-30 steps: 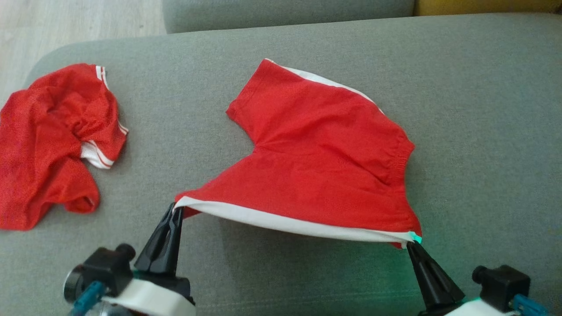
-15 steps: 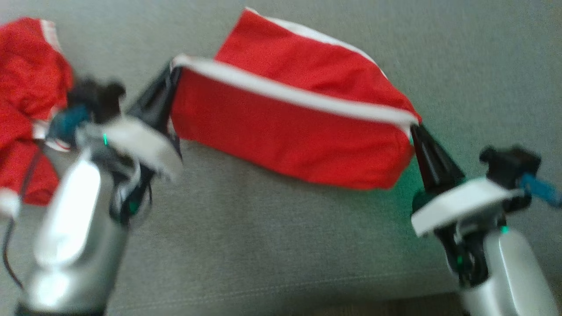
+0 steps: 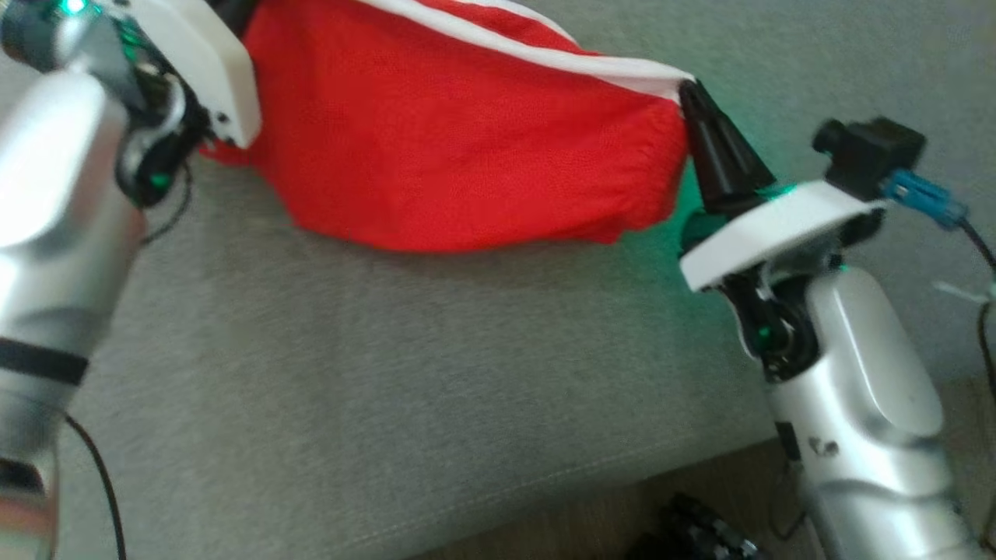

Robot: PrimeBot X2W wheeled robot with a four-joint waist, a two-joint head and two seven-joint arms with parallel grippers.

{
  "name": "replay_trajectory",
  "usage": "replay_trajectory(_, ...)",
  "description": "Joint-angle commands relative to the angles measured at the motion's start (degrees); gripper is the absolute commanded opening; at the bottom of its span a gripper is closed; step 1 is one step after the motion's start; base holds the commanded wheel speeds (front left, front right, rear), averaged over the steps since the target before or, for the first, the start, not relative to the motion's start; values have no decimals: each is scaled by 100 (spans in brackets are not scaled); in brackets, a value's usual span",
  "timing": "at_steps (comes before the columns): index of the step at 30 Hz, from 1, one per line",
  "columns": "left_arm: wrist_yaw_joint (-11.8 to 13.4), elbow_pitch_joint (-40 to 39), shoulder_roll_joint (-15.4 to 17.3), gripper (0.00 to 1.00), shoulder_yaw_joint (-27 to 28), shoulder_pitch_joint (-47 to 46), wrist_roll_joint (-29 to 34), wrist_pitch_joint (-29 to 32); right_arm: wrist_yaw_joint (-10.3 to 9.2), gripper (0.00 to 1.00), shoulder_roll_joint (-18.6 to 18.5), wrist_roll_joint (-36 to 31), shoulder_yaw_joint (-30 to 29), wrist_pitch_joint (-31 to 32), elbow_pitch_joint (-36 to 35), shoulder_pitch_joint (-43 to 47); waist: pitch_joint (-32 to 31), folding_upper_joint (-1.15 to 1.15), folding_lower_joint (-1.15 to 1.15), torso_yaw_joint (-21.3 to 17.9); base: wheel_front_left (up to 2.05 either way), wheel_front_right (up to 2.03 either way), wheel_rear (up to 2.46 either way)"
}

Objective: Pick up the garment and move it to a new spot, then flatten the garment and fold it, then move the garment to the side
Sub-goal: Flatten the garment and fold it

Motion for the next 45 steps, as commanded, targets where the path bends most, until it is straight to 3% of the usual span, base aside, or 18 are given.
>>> replay_trajectory(1,-33,-38,283,0,60,-382,-100,-17,23,0,-11,78,177,-103,-88,-124,214,0,-2,-272,0,0,0)
replay_trajectory(9,-33,786,447,0,-693,-978,-830,-217,23,0,-11,473,662,-532,526,-558,351,0,-2,-584,0,0,0)
replay_trajectory(10,-33,889,438,31,-732,-1013,-911,-251,23,17,-11,517,733,-587,548,-591,362,0,-2,-593,0,0,0)
replay_trajectory(11,-33,1017,422,92,-711,-1035,-1027,-302,23,69,-11,518,788,-649,571,-623,367,0,-2,-604,0,0,0)
replay_trajectory(12,-34,1139,405,100,-719,-1044,-1109,-322,23,100,-11,491,829,-710,598,-640,362,0,-2,-607,0,0,0)
replay_trajectory(15,-28,1469,349,100,-716,-1071,-1169,-585,23,100,-11,296,820,-1003,602,-615,314,0,-2,-545,0,0,0)
replay_trajectory(19,300,1700,123,100,-594,-885,-1048,-1727,23,100,-61,-434,502,-1561,406,-310,129,0,-2,-273,0,0,0)
replay_trajectory(23,805,1435,22,100,-377,-492,-887,-2176,23,100,-108,-1000,34,-1759,54,100,-83,0,-2,10,0,0,0)
replay_trajectory(25,1244,478,86,100,135,-39,-558,-2199,23,100,-98,-1236,-293,-1716,-265,433,-219,0,-2,219,0,0,0)
replay_trajectory(29,1770,-999,132,100,877,1052,12,-2201,23,100,-87,-1442,-641,-1515,-663,838,-428,0,-2,477,0,0,0)
replay_trajectory(34,2202,-2348,32,100,1449,2494,570,-2202,23,100,-79,-1622,-898,-1212,-1096,1316,-698,0,-2,757,0,0,0)
replay_trajectory(45,2313,-3191,-219,100,1901,4001,1249,-2203,23,100,-59,-1672,-936,-827,-1628,1980,-1106,0,-2,1012,0,0,0)
